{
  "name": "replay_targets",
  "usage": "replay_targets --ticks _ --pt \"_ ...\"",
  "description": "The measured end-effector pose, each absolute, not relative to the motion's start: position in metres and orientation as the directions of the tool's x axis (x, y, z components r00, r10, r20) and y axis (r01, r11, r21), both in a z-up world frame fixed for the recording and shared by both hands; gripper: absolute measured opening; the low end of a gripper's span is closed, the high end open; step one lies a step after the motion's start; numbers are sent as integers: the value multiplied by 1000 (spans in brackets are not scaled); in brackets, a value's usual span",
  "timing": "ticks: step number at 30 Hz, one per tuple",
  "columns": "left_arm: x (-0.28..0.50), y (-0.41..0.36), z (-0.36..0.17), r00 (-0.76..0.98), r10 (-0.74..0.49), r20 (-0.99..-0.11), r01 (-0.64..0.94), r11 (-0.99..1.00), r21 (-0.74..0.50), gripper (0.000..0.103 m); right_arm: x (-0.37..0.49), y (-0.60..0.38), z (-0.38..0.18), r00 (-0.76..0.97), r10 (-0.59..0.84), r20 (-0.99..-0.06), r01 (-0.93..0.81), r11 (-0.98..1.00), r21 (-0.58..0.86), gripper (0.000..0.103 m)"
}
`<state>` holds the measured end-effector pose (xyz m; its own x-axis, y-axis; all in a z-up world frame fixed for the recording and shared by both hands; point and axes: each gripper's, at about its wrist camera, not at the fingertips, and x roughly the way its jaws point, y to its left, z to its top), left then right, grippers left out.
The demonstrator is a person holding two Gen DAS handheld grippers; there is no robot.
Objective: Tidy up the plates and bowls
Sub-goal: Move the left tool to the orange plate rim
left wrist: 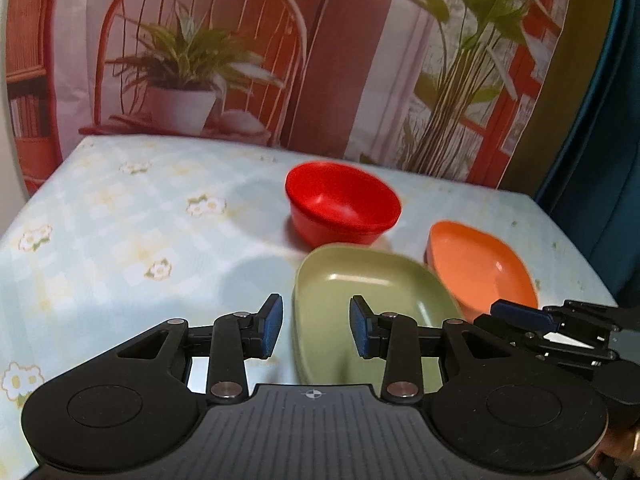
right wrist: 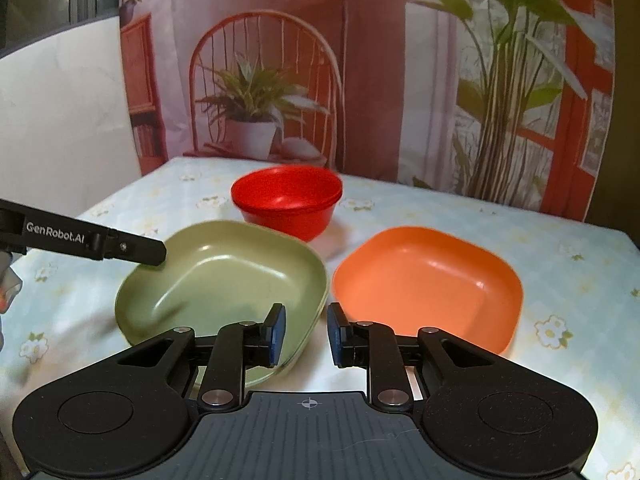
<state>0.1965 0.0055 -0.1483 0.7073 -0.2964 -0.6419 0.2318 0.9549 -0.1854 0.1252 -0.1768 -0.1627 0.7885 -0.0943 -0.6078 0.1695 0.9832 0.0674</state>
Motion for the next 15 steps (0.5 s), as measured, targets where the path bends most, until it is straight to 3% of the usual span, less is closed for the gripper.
replay_targets --ticks 15 --pt "205 -31 -124 727 -330 -602 283 943 -174 43 105 -223 -157 820 -177 -544 281 953 114 21"
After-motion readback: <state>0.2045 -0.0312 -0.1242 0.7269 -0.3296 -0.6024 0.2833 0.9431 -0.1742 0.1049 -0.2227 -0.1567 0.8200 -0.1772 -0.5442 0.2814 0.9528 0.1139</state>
